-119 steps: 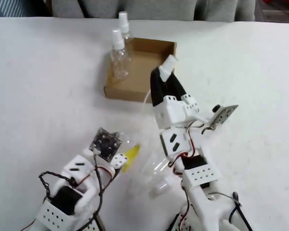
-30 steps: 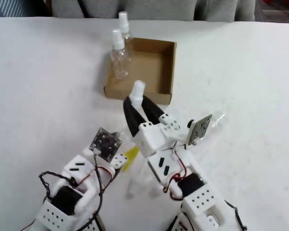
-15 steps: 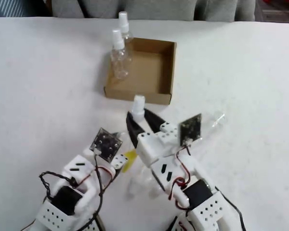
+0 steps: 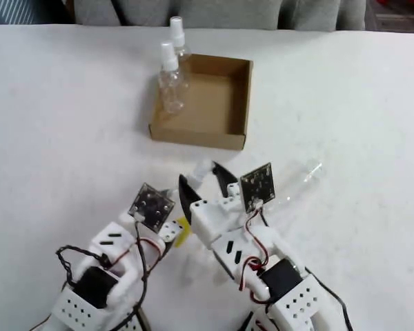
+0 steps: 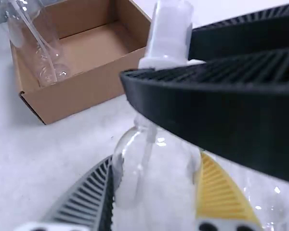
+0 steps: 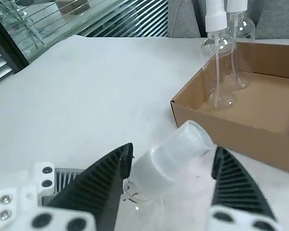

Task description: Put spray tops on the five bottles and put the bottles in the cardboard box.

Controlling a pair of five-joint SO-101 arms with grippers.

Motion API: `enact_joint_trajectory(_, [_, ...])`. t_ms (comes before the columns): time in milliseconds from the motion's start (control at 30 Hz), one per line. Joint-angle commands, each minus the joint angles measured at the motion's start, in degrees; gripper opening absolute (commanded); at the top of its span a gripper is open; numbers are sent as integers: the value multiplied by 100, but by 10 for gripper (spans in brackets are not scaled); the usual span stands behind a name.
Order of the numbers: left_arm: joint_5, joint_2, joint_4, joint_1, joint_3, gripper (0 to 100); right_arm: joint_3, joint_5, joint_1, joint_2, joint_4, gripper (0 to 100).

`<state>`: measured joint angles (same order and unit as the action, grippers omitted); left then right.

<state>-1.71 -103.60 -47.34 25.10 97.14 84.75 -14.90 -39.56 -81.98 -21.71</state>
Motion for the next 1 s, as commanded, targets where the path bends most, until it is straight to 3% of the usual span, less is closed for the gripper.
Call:
enact_joint_trajectory(0, [70, -57, 35, -4, -88, 24, -325, 53, -40, -119, -22, 235])
enact_joint_trajectory(567, [44, -57, 35, -4, -53, 24, -334, 132, -75, -127, 22, 265])
enact_joint_trajectory(733, [44, -57, 35, 4, -18, 24, -334, 791, -198, -127, -13, 265])
enact_joint_trajectory(967, [44, -57, 132, 4, -18, 24, -299, 941, -400, -127, -75, 265])
